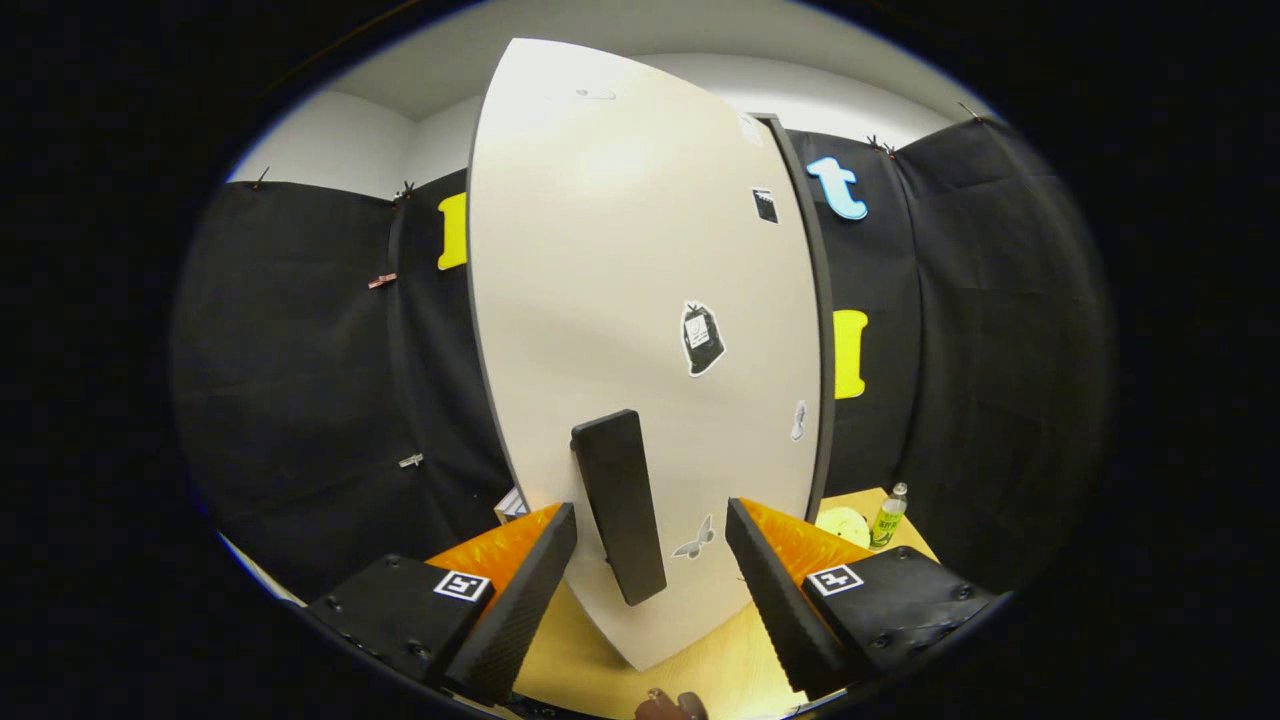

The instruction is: Open the shoe cabinet door, grab the shoes and put them into the shoe cabinet, then close the shoe cabinet door.

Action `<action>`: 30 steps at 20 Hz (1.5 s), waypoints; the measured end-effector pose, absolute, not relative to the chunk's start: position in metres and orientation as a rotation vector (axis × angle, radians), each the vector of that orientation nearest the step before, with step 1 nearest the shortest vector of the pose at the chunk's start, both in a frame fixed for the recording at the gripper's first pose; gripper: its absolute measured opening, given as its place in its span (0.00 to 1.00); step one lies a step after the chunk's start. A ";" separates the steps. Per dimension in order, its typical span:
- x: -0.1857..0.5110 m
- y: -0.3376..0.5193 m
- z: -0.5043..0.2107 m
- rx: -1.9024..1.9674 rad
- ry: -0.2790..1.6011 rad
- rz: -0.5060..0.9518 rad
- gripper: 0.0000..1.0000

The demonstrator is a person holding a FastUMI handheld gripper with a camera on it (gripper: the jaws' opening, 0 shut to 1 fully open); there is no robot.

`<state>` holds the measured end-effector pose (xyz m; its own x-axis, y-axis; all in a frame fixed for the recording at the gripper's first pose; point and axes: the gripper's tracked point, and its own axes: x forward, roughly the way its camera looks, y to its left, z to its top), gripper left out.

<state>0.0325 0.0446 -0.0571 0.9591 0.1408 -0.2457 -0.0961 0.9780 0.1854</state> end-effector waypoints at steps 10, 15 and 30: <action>0.040 0.068 -0.053 0.147 0.247 0.143 0.99; 0.040 0.062 -0.052 0.140 0.253 0.139 0.99; 0.044 0.058 -0.038 0.084 0.203 0.130 0.99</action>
